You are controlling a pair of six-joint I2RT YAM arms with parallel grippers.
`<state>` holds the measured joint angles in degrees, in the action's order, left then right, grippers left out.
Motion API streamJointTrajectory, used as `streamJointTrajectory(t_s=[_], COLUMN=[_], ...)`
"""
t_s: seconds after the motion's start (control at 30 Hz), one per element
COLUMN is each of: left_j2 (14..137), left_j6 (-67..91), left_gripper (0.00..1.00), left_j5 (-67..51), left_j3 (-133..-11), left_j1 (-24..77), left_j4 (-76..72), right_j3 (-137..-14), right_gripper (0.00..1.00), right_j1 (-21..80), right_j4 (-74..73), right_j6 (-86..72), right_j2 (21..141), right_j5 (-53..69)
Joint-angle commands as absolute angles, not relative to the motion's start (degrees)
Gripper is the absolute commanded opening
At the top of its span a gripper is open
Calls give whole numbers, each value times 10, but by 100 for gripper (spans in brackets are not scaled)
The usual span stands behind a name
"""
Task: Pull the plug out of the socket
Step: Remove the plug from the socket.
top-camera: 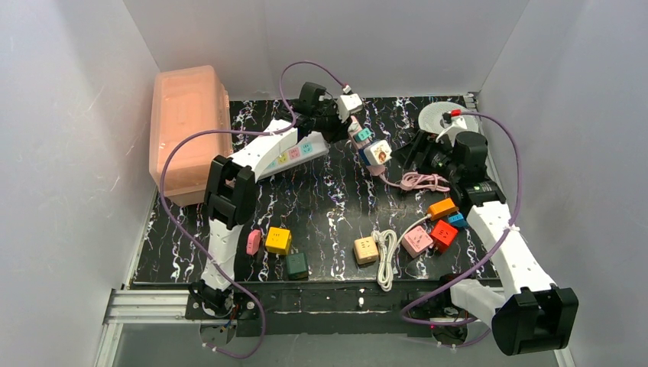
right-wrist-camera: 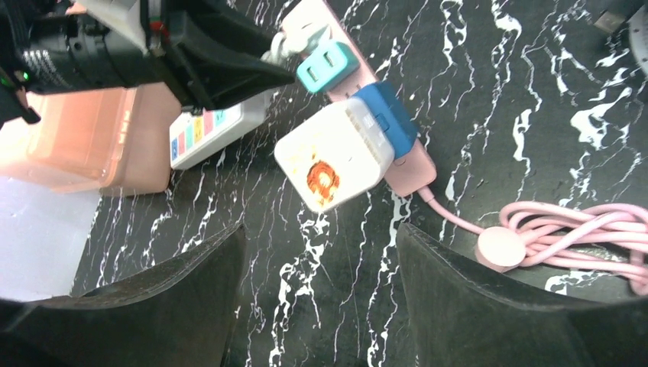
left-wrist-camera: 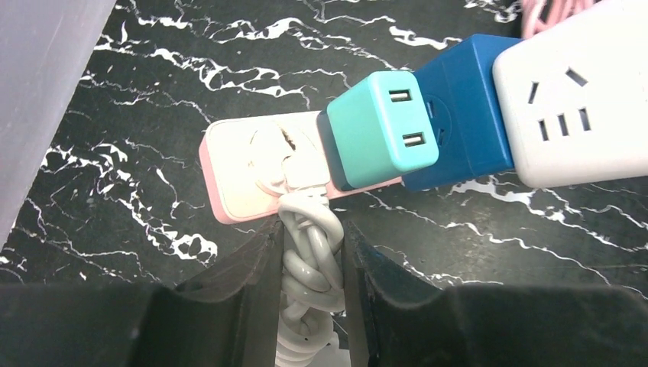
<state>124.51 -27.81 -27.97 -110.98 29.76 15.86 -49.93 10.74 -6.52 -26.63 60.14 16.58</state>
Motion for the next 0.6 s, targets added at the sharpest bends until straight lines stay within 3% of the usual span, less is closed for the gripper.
streamJointTrajectory(t_s=[0.0, 0.3, 0.57], left_j2=[1151, 1094, 1076], left_j6=[-295, -379, -436], left_gripper=[0, 0, 0], left_j5=[-359, -465, -491], left_j3=[-1092, -1048, -1036], left_j1=[294, 294, 294], left_j4=[138, 169, 206], right_j3=[-532, -584, -657], right_gripper=[80, 76, 73], right_j1=[70, 37, 38], right_j4=[-46, -5, 4], right_j6=[-267, -271, -234], right_j2=[592, 695, 819], right_j5=[209, 324, 441])
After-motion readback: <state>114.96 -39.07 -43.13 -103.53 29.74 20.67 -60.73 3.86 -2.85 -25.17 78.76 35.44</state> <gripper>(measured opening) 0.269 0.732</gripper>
